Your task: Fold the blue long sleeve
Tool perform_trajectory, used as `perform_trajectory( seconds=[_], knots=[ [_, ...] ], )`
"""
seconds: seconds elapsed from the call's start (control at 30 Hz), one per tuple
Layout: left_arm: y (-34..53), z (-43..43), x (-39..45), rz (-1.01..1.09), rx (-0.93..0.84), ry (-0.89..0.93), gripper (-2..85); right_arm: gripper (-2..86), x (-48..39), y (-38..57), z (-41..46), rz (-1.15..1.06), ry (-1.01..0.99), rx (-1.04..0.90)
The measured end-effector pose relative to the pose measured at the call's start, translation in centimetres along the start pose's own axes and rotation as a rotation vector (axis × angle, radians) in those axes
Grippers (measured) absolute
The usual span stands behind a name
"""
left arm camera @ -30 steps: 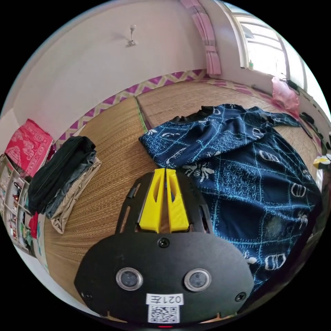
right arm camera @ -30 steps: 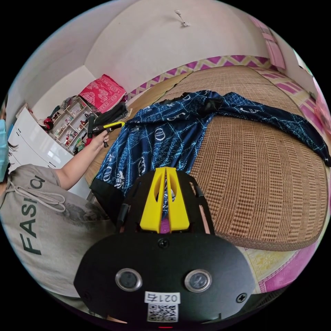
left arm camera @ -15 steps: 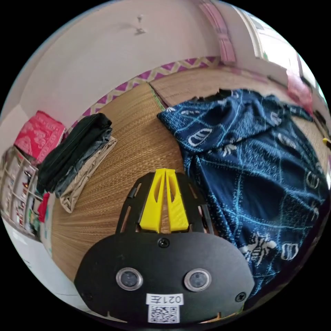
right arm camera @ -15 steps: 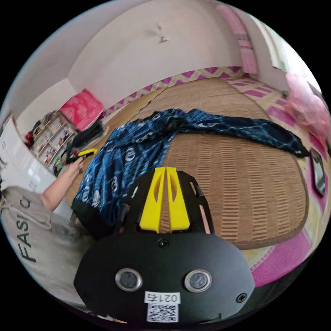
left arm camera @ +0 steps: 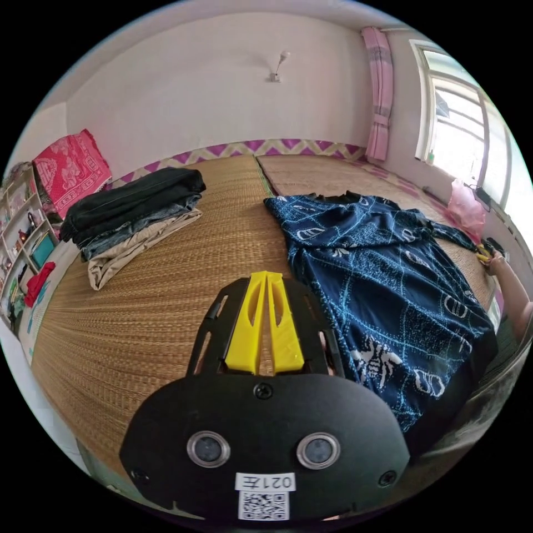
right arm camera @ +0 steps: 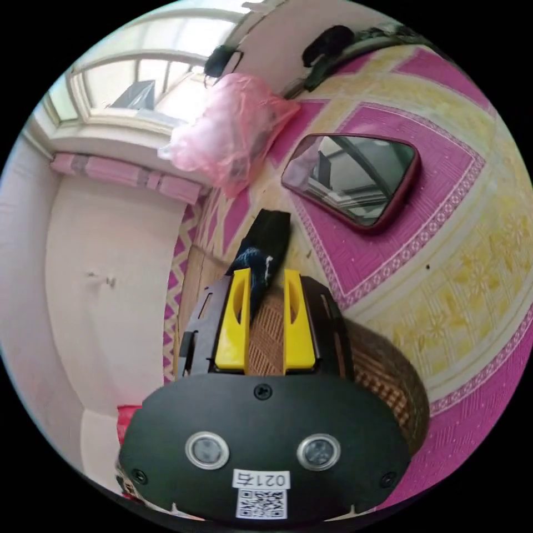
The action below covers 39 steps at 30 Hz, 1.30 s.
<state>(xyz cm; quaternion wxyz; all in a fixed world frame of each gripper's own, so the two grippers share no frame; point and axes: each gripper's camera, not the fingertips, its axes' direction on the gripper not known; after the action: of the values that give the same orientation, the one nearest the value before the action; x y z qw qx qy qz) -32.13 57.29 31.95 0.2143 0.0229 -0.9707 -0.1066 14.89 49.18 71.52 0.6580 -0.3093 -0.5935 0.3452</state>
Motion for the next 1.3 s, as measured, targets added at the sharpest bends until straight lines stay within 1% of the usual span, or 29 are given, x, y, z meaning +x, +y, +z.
perform_trajectory(
  seconds=[0.07,0.13,0.2,0.23,0.27,0.3,0.33,0.4,0.43,0.5,0.53,0.6,0.63,0.7,0.73,0.8,0.83,0.9,0.93,1.0,1.1,1.17,1.3],
  knots=[
    [0.1,0.6,-0.7,0.014,-0.03,0.043,-0.9,6.5,-0.1,-1.2,0.6,0.028,-0.013,0.012],
    [-0.2,1.6,-0.9,0.024,-0.081,0.046,-1.0,5.0,-0.5,-2.0,1.2,0.048,-0.034,0.013],
    [-0.4,2.6,-1.1,0.025,-0.13,0.047,-1.0,2.5,-1.7,-2.7,2.1,0.022,-0.119,-0.029],
    [-0.4,3.1,-1.4,0.021,-0.151,0.05,-1.0,1.9,-2.4,-2.7,1.9,0.006,-0.126,-0.02],
    [-0.4,3.3,-1.7,0.016,-0.16,0.056,-1.0,1.3,-4.7,-2.4,1.0,-0.067,-0.131,0.017],
    [-0.3,3.4,-1.9,0.015,-0.161,0.059,-1.0,0.9,-8.0,-1.9,0.2,-0.177,-0.123,0.022],
    [-0.2,3.4,-2.1,0.011,-0.159,0.061,-1.0,0.8,-10.0,-1.5,-0.2,-0.236,-0.119,0.022],
    [0.0,3.4,-2.2,0.016,-0.156,0.057,-1.0,0.4,-18.7,1.8,-1.8,-0.463,-0.18,0.004],
    [0.1,3.4,-1.9,0.03,-0.159,0.045,-1.0,0.4,-21.0,2.9,-2.2,-0.51,-0.209,-0.008],
    [0.2,3.6,-1.3,0.064,-0.167,0.025,-1.0,0.3,-30.8,8.9,-3.7,-0.703,-0.348,-0.069],
    [0.2,3.8,-0.9,0.087,-0.174,0.015,-1.0,0.3,-33.4,10.8,-4.1,-0.757,-0.366,-0.086],
    [0.3,4.1,-0.6,0.107,-0.186,0.003,-1.0,0.3,-43.1,19.4,-5.3,-0.977,-0.423,-0.131],
    [0.4,4.3,-0.7,0.111,-0.194,0.004,-1.0,0.3,-45.1,21.6,-5.4,-1.019,-0.426,-0.143],
    [0.5,4.3,-1.3,0.098,-0.189,0.016,-1.0,0.3,-52.2,30.9,-5.3,-1.18,-0.441,-0.194],
    [0.7,4.2,-1.8,0.084,-0.181,0.031,-1.0,0.3,-53.7,33.3,-5.1,-1.218,-0.442,-0.207],
    [1.0,3.9,-2.9,0.052,-0.157,0.056,-1.0,0.2,-58.0,43.2,-3.2,-1.379,-0.428,-0.259],
    [1.2,3.6,-3.5,0.037,-0.142,0.075,-1.0,0.2,-58.7,45.7,-2.5,-1.415,-0.421,-0.275],
    [1.5,3.4,-4.3,0.02,-0.123,0.093,-1.0,0.2,-60.3,55.6,1.2,-1.553,-0.366,-0.347],
    [1.7,3.3,-4.6,0.019,-0.116,0.102,-1.0,0.2,-60.4,58.0,2.3,-1.59,-0.344,-0.369],
    [1.9,3.3,-4.7,0.025,-0.109,0.103,-1.0,0.1,-59.7,67.4,7.1,-1.741,-0.223,-0.445],
    [2.2,3.2,-4.9,0.036,-0.096,0.098,-1.0,0.0,-57.7,75.7,12.0,-1.898,-0.082,-0.505],
    [2.5,3.0,-5.4,0.028,-0.074,0.102,-1.0,0.0,-57.6,78.1,13.1,-1.942,-0.034,-0.516],
    [2.9,2.9,-6.3,0.015,-0.053,0.115,-1.0,0.2,-60.4,80.3,10.9,-1.994,-0.062,-0.379]
  ],
)
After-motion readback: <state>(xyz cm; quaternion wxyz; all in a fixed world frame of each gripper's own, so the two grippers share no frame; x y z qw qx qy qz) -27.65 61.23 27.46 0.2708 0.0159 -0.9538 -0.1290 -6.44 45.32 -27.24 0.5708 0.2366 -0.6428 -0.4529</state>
